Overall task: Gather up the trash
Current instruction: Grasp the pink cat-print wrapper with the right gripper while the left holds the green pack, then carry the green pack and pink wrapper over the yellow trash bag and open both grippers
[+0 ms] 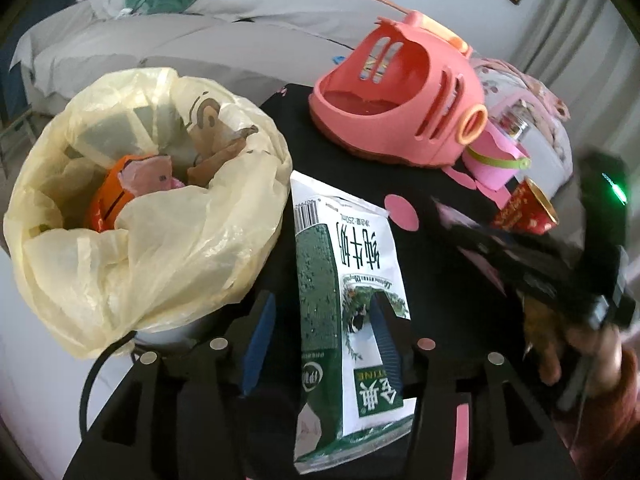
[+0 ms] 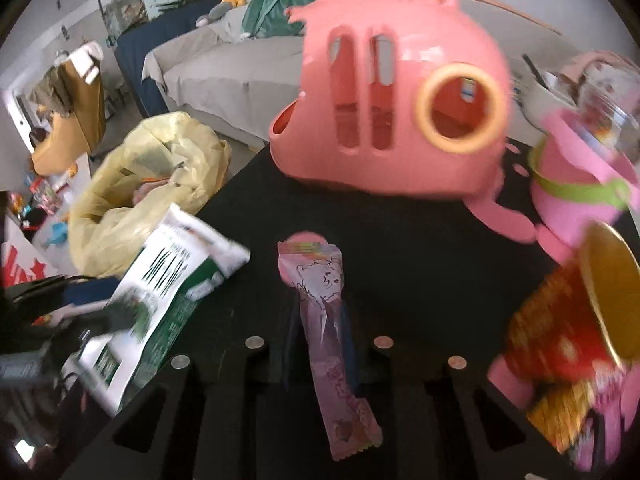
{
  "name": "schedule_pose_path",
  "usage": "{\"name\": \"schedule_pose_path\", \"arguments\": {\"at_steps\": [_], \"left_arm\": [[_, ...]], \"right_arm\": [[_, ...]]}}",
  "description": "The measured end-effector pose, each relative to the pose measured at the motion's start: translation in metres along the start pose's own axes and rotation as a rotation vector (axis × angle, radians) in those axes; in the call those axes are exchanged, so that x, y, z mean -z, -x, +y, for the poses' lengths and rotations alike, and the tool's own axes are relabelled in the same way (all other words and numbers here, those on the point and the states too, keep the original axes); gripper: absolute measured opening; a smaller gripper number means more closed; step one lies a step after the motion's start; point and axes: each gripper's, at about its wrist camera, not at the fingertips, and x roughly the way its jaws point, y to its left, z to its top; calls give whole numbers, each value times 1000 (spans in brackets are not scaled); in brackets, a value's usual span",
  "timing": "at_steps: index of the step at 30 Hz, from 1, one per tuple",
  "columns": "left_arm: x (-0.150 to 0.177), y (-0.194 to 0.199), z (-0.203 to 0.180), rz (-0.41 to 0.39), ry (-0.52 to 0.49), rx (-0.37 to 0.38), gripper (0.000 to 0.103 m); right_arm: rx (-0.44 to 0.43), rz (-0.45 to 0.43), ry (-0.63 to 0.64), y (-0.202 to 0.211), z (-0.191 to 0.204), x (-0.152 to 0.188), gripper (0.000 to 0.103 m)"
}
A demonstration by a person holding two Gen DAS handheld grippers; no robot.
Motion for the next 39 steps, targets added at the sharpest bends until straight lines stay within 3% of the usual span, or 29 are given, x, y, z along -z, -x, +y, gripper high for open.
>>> {"name": "schedule_pose_path", "arguments": {"at_steps": [3,9,13,17,25,31,39], "left_arm": [[-3,-4,-6,10,5,18,51],[-2,-25,-29,116,32,89,50],[0,-21,-38,105,50,93,43],[-3,-1,-52,48,-4,61,32],[-5,35,-64,-48,-79,35,32],[-13,89,-65,-179,-127,-8,32],[-26,177,-50,-377,-156,-76,32]], "right_arm": [[8,-38,-27,26,-9,17,18],[38,-109,-68,65,-25,44,18],[74,-152,-71,82,-30,59,18],[73,-171,-83,94,-35,69,18],[46,-207,-102,106,-31,69,18],[39,-285,-41,136,-5,47,18],[16,-416,94,181,59,0,18]]}}
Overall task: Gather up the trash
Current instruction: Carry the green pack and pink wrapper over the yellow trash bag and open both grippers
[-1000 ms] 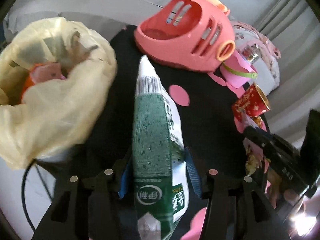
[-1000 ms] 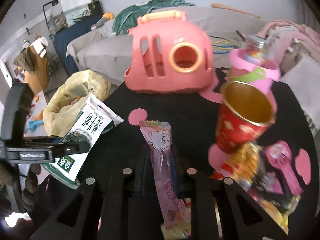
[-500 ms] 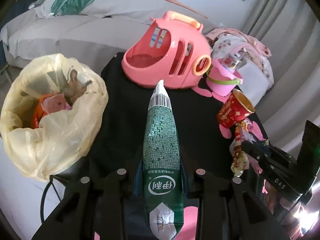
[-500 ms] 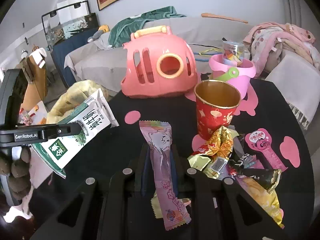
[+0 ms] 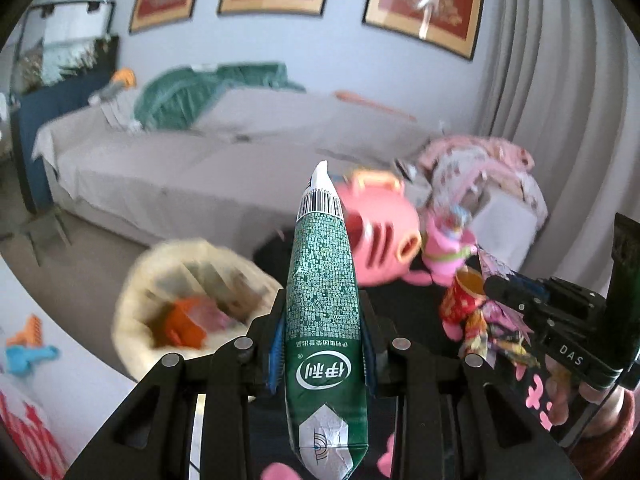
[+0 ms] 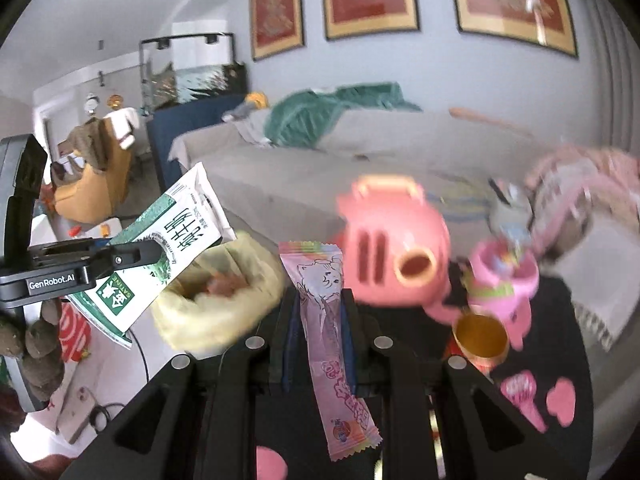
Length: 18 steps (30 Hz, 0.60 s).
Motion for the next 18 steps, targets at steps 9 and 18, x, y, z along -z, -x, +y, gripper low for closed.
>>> {"name": "schedule_pose_path", "arguments": {"at_steps": [9,18], "left_arm": [[-28,61,47,-128,18,-69,32],[-25,61,99,-126,103,-101,32]], "right_arm": [[-77,-95,99,2,65,-59,18],[-122,-77,169,-29,106,-78,18]]}}
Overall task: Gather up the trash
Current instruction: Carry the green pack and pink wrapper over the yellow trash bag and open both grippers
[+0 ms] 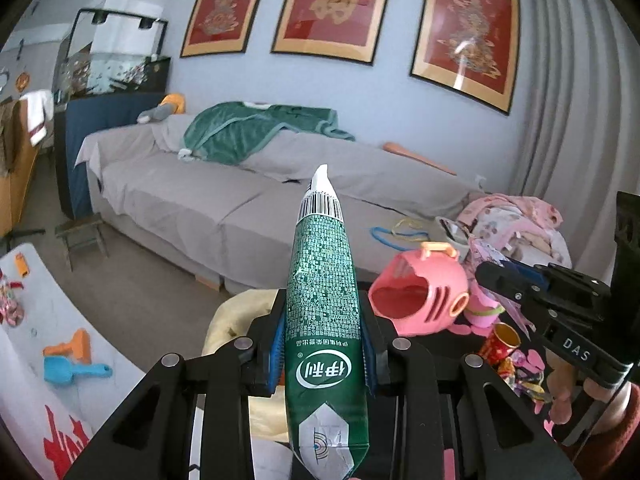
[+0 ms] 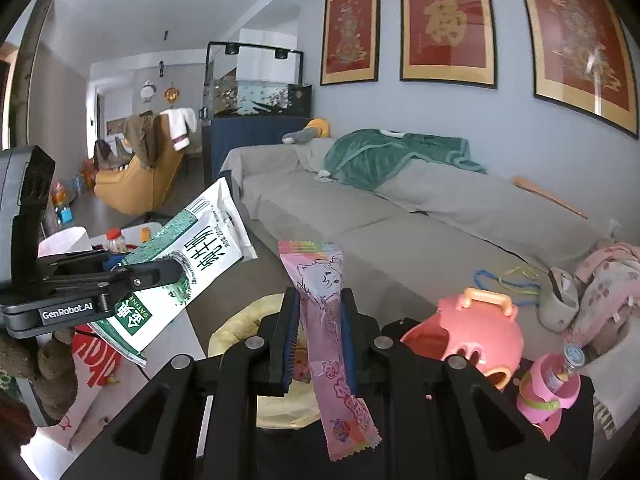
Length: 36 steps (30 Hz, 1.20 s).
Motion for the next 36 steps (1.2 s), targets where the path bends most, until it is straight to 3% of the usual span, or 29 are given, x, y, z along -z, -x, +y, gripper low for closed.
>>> {"name": "schedule_pose_path", "arguments": {"at_steps": [6,13,18,22,28,33,36], "left_arm": [[9,-53,32,74,120,29,32],[25,-122,54,146,186,50,32],[34,-162,76,185,251,93,55],[41,-170,97,182,306,70,56],[53,-154,129,151,341,-35,56],[68,-140,150,143,370,-67,56],[72,-135,159,134,393,-71,56]], "right_arm": [[-2,58,-12,-34,-5,8,18],[1,151,-63,-81,-31,25,18],[4,206,-85,-113,-40,34,18],[-22,241,-84,-137,-36,38,18],[-147,307,-75,-186,-3,39,18],[-268,425,-56,-236,37,55,18],[-255,512,-52,-273,44,68,18]]}}
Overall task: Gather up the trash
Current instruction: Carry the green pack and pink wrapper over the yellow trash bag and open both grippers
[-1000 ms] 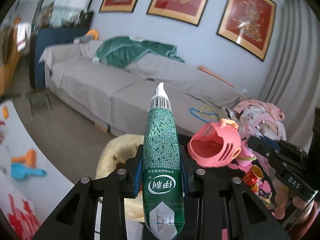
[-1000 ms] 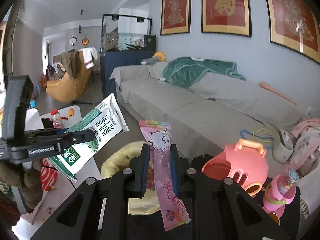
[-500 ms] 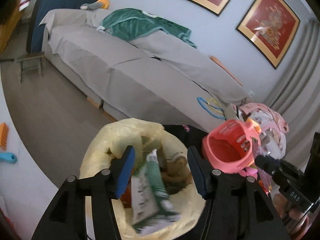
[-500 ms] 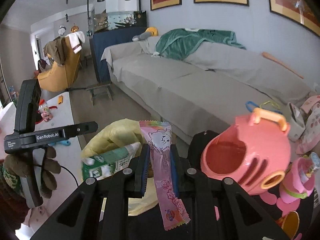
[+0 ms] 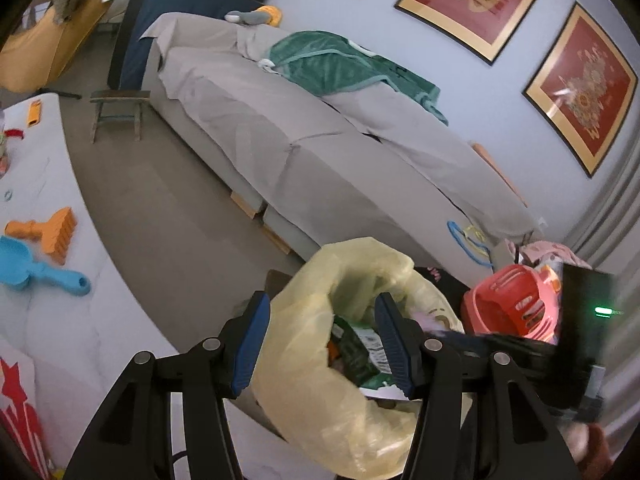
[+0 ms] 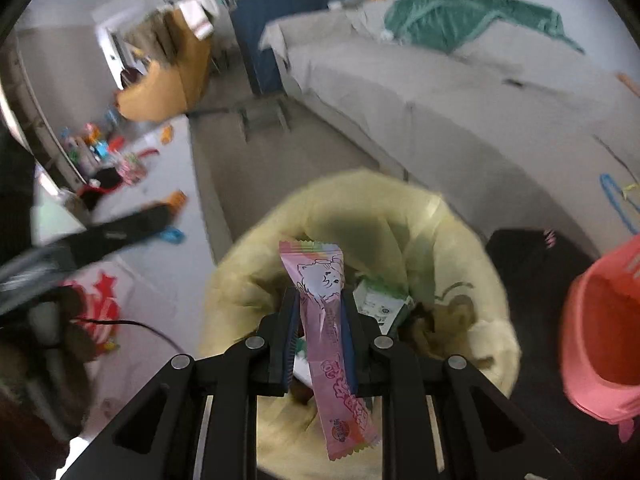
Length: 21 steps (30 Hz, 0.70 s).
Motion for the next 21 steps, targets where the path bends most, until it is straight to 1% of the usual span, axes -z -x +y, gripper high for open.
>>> {"name": "schedule_pose_path", "arguments": {"at_steps": [6,10,15,17,18,19,21], "left_arm": [[6,1,15,-15,9,-27,56],[11,-6,21,7,9,-34,56],[14,-11,23,18,29,-39,56],[15,-11,22,17,28,-39,56],[15,-11,22,17,25,-39,56],[15,-11,22,16,19,-41,56],[15,-9,17,13,8,-40,56]], "right_arm": [[-7,167,-72,-66,-22,-7,18],[-5,246,-92,-91,-29,-2,18],[-27,312,-128,-104,-36,9,22],[-32,295,-138,-98,-36,8,22],[-29,280,-135,-95,-36,8,28],[-21,250,-130,-87,-35,7,39],[-30,202,-126,-72,-34,6,47]]}}
